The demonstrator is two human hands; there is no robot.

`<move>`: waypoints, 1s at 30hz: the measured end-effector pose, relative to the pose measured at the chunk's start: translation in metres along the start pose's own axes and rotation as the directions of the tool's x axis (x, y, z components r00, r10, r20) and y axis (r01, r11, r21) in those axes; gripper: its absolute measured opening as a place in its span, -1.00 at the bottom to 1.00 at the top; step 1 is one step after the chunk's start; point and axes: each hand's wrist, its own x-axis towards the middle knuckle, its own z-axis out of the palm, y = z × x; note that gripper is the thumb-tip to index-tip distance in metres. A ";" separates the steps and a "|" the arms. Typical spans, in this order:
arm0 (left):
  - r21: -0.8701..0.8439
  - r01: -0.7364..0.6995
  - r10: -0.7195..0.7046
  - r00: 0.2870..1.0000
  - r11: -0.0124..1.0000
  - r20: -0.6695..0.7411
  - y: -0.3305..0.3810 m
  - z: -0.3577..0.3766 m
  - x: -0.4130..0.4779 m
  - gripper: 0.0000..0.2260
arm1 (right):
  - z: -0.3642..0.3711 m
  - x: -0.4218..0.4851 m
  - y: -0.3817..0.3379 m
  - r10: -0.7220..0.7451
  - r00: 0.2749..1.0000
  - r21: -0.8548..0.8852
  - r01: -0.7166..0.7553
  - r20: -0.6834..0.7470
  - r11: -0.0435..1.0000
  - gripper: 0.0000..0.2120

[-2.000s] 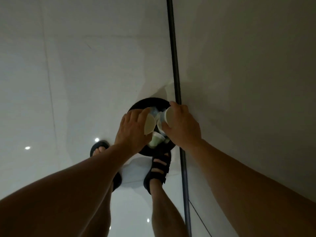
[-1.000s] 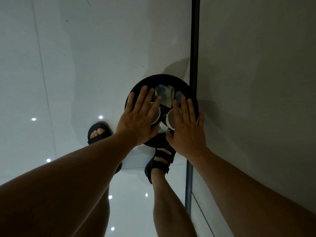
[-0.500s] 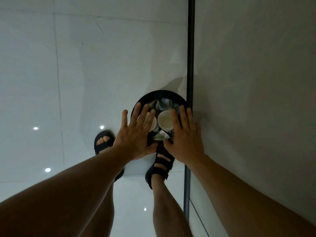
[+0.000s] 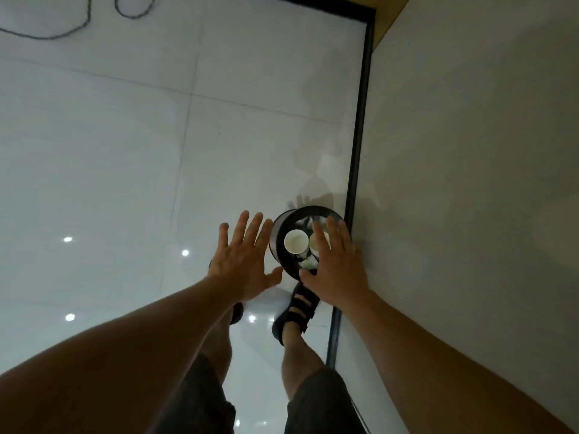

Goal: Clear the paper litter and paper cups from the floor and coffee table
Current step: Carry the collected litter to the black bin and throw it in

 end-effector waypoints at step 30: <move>-0.649 0.760 -0.998 0.059 0.044 0.002 -0.156 0.017 -0.729 -0.25 | 0.001 -0.375 -0.566 -0.797 0.477 -0.443 0.845 0.371 0.299 -0.15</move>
